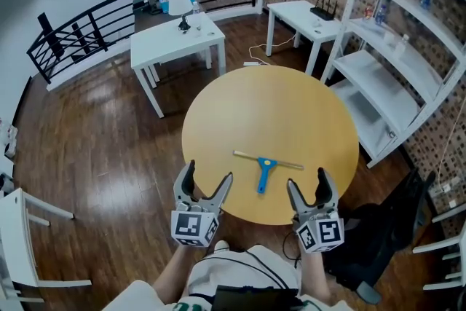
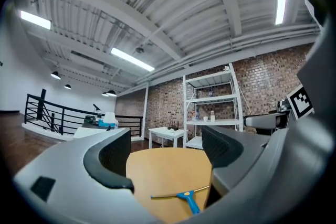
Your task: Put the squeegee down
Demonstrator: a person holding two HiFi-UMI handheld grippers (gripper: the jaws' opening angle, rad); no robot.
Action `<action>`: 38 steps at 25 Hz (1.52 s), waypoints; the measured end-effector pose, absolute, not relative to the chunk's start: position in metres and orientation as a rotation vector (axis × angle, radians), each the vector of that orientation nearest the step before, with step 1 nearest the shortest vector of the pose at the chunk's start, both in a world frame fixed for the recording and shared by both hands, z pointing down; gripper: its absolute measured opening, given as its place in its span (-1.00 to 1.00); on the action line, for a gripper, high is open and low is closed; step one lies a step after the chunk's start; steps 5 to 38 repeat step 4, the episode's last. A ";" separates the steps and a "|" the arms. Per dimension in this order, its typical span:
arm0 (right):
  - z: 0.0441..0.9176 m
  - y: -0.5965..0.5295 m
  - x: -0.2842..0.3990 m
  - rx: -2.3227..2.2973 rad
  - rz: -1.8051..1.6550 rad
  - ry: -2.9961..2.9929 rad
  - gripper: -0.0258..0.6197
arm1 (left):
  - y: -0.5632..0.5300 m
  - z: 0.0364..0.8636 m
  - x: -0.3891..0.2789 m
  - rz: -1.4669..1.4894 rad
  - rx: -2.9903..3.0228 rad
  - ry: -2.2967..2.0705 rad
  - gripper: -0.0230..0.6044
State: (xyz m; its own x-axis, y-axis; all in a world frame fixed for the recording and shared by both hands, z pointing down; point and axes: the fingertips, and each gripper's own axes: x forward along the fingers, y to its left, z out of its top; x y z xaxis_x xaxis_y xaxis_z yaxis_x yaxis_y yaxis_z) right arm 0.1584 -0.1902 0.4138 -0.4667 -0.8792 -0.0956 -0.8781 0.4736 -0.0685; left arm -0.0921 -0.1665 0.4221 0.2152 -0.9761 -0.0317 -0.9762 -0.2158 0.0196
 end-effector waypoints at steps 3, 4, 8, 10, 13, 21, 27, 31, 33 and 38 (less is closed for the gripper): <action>0.413 -0.187 0.157 -1.543 -0.015 2.596 0.30 | -0.168 0.423 -0.084 0.063 -2.475 1.944 0.43; 0.413 -0.186 0.157 -1.539 -0.015 2.596 0.31 | -0.169 0.423 -0.081 0.067 -2.486 1.938 0.43; 0.413 -0.186 0.157 -1.539 -0.015 2.596 0.31 | -0.169 0.423 -0.081 0.067 -2.486 1.938 0.43; 0.413 -0.186 0.157 -1.539 -0.015 2.596 0.31 | -0.169 0.423 -0.081 0.067 -2.486 1.938 0.43; 0.413 -0.186 0.157 -1.539 -0.015 2.596 0.31 | -0.169 0.423 -0.081 0.067 -2.486 1.938 0.43; 0.413 -0.186 0.157 -1.539 -0.015 2.596 0.31 | -0.169 0.423 -0.081 0.067 -2.486 1.938 0.43; 0.413 -0.186 0.157 -1.539 -0.015 2.596 0.31 | -0.169 0.423 -0.081 0.067 -2.486 1.938 0.43; 0.413 -0.186 0.157 -1.539 -0.015 2.596 0.31 | -0.169 0.423 -0.081 0.067 -2.486 1.938 0.43; 0.413 -0.186 0.157 -1.539 -0.015 2.596 0.31 | -0.169 0.423 -0.081 0.067 -2.486 1.938 0.43; 0.413 -0.186 0.157 -1.539 -0.015 2.596 0.31 | -0.169 0.423 -0.081 0.067 -2.486 1.938 0.43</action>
